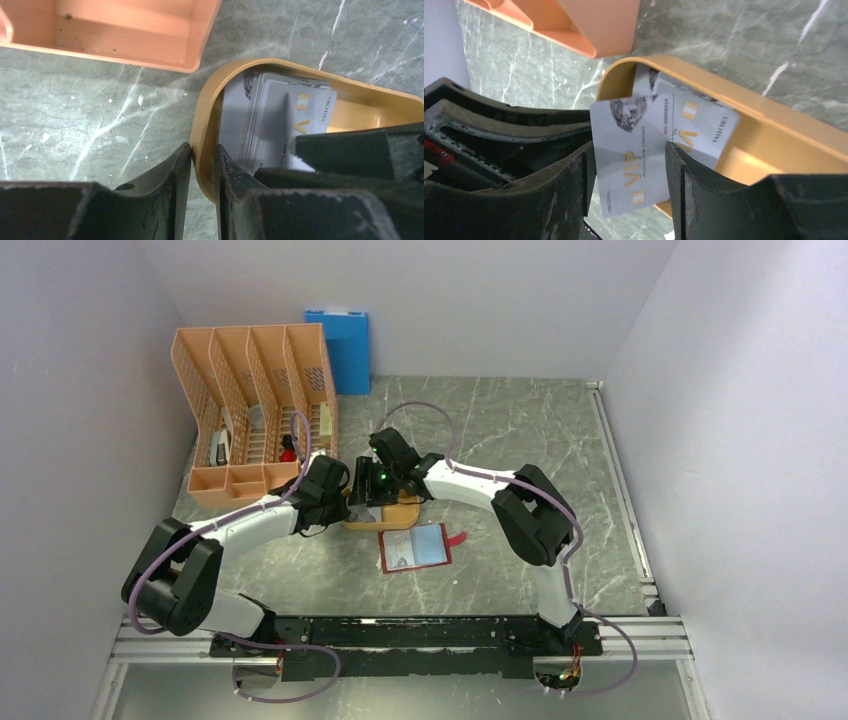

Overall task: Put the credit cards into the card holder
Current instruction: Pick up the credit card from the storage box.

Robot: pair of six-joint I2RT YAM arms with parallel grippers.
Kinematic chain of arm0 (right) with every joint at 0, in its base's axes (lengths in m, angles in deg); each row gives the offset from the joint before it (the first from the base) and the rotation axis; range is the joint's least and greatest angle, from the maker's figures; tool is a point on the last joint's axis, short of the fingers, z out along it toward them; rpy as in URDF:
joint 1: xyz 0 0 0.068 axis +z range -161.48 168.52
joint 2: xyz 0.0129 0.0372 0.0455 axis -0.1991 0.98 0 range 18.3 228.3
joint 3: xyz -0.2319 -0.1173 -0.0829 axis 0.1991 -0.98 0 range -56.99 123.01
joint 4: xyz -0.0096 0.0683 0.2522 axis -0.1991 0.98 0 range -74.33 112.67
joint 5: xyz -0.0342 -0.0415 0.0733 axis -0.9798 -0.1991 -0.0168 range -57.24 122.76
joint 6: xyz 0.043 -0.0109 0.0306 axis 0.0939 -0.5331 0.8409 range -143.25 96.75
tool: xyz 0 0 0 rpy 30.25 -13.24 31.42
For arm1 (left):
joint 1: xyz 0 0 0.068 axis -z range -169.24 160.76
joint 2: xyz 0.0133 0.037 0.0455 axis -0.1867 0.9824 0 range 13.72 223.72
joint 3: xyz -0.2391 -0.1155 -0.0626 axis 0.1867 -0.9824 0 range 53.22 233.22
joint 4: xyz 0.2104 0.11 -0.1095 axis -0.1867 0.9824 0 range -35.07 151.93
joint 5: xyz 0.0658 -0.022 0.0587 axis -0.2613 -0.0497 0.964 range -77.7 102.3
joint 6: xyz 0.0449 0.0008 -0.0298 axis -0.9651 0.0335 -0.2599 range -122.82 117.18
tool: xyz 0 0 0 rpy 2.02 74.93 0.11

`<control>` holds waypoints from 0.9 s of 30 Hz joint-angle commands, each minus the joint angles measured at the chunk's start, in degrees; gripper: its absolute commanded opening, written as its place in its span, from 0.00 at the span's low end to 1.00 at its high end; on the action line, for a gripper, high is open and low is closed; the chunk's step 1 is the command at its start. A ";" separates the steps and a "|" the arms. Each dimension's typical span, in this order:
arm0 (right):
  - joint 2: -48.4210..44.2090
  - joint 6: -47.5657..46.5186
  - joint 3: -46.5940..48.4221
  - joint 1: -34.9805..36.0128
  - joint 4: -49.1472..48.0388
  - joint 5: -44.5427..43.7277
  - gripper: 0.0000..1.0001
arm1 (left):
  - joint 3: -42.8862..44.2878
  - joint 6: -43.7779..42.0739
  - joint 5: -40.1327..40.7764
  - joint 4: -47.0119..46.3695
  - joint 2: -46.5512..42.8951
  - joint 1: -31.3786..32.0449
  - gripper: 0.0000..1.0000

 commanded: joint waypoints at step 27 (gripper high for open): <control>-1.51 -1.74 2.02 1.47 3.31 -1.84 0.30 | -1.04 1.18 4.42 5.21 -14.13 -1.28 0.30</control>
